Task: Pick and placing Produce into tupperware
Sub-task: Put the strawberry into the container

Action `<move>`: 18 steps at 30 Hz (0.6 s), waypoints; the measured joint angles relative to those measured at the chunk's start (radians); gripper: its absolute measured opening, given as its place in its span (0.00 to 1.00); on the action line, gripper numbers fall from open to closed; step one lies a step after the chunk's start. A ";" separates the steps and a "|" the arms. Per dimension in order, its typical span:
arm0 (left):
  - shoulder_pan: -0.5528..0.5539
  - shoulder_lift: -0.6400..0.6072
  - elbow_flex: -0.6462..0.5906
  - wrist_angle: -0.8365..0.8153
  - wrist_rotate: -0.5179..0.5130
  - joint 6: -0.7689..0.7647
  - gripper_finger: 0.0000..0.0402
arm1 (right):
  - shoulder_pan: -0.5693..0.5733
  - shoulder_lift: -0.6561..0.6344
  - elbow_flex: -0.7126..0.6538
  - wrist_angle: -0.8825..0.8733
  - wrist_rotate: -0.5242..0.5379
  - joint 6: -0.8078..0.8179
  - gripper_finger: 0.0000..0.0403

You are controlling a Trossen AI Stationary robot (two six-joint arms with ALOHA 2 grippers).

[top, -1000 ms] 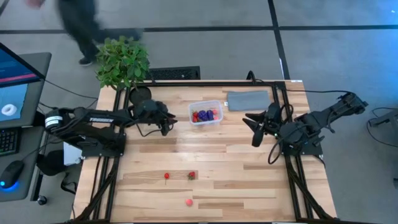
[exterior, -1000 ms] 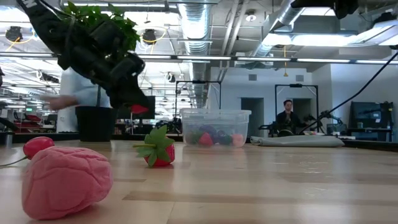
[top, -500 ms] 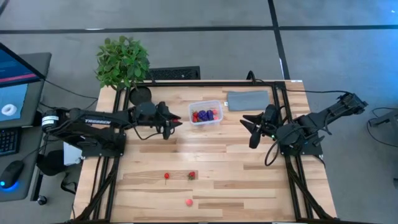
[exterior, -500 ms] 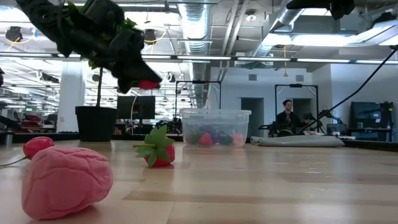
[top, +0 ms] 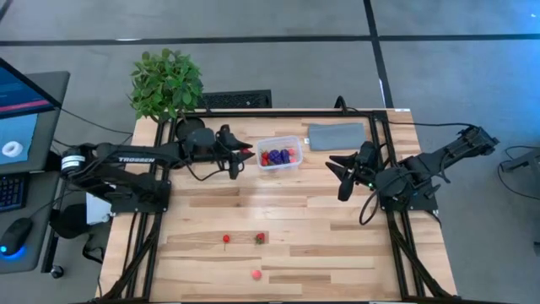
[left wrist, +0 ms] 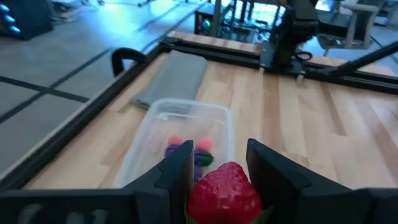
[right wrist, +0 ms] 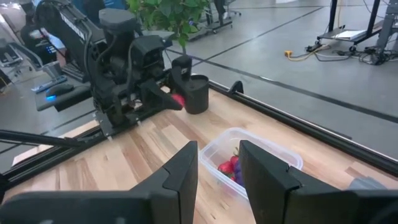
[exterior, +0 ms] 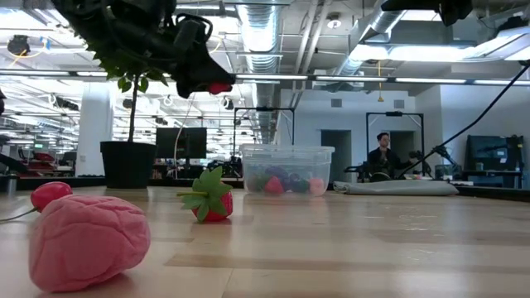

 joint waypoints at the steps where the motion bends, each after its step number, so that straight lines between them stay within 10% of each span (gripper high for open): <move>1: 0.000 0.017 0.011 -0.001 0.010 0.001 0.33 | -0.002 0.000 0.000 0.002 0.000 -0.001 0.35; 18: -0.004 0.464 0.347 0.005 0.099 0.079 0.33 | 0.000 0.000 0.000 0.057 0.000 -0.035 0.35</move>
